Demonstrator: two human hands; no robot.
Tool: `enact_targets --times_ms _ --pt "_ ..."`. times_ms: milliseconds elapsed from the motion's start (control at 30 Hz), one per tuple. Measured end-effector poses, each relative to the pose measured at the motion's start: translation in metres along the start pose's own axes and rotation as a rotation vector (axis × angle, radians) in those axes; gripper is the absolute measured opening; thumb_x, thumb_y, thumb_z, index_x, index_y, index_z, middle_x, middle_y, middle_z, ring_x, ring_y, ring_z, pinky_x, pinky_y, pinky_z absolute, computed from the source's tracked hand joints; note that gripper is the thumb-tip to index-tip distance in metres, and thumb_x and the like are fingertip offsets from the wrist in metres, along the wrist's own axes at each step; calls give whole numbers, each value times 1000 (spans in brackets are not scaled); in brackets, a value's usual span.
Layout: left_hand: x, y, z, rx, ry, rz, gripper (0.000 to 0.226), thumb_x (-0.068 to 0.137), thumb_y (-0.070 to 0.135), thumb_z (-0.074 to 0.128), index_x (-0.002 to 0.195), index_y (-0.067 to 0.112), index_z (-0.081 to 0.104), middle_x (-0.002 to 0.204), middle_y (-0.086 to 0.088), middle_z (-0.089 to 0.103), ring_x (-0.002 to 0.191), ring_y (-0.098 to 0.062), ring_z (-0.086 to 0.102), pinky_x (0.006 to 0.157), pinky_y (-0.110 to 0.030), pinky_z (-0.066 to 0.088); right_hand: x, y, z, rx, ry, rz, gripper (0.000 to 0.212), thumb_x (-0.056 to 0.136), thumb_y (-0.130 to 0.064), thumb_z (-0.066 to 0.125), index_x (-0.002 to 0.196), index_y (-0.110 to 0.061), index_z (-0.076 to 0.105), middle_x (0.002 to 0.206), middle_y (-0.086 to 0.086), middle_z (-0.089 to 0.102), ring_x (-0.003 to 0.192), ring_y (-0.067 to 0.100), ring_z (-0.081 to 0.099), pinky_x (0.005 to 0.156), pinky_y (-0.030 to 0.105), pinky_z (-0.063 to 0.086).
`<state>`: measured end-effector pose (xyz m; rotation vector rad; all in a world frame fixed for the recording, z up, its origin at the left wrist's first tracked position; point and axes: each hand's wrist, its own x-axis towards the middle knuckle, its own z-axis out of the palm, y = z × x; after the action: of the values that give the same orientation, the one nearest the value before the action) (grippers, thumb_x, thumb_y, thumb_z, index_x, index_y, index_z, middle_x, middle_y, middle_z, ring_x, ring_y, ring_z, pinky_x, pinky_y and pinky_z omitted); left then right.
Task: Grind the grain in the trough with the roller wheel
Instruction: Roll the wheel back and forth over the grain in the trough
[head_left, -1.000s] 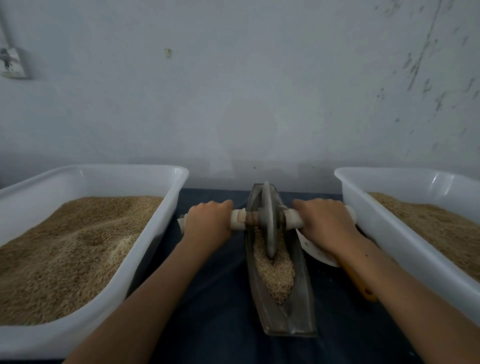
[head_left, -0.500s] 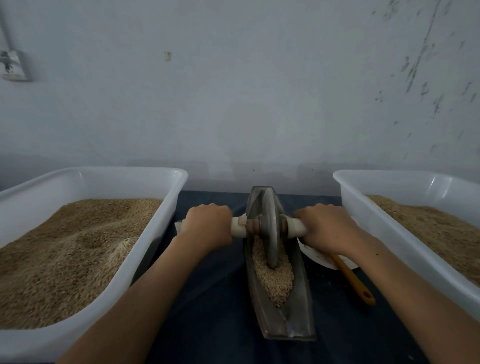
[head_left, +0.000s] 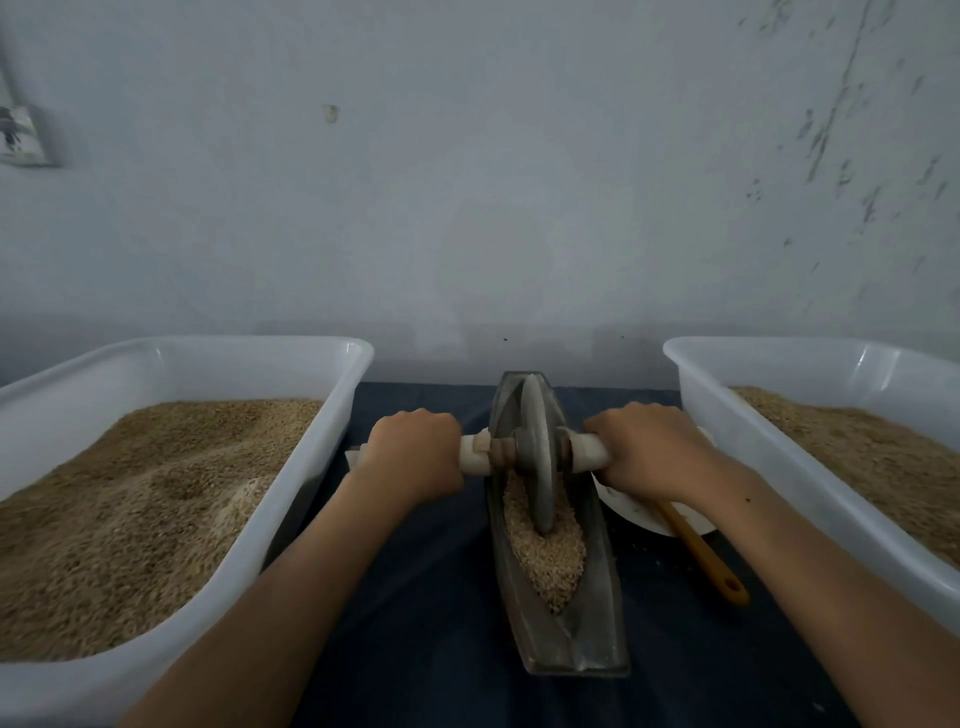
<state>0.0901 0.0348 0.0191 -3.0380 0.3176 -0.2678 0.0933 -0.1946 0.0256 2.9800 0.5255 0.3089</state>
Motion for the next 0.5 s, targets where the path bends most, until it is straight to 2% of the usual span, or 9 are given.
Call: enact_targets --times_ms 100,167,300,400,500 --pt "1 0 -3 2 -51 16 24 83 32 62 102 18 59 86 3 56 81 -15 56 72 -29 44 -2 1 -6 40 -96 -8 8 83 -29 62 89 -33 57 78 -9 55 77 14 57 56 26 34" --pt "2 -1 -2 3 -46 11 24 84 32 62 103 19 59 91 2 60 85 -17 59 73 -30 44 -3 1 -5 32 -79 -4 10 83 -29 61 86 -34 53 78 -9 54 75 13 54 55 26 32" --pt "2 -1 6 -23 89 -10 15 85 33 59 95 22 55 93 1 63 84 -18 59 69 -30 41 0 0 8 -38 126 3 7 89 -29 54 88 -30 47 89 -4 62 83 19 59 63 30 34" --pt "0 0 12 -52 216 -30 14 86 34 57 85 26 46 90 1 63 81 -18 59 67 -29 40 1 -2 15 -90 263 2 6 91 -27 50 97 -26 49 91 -4 64 84 21 61 62 31 32" --pt "0 -1 14 -61 208 -41 14 86 35 58 93 23 54 92 1 63 84 -20 61 69 -30 42 2 -3 16 -106 287 -10 8 90 -25 52 98 -24 50 90 -3 64 83 22 61 61 31 31"
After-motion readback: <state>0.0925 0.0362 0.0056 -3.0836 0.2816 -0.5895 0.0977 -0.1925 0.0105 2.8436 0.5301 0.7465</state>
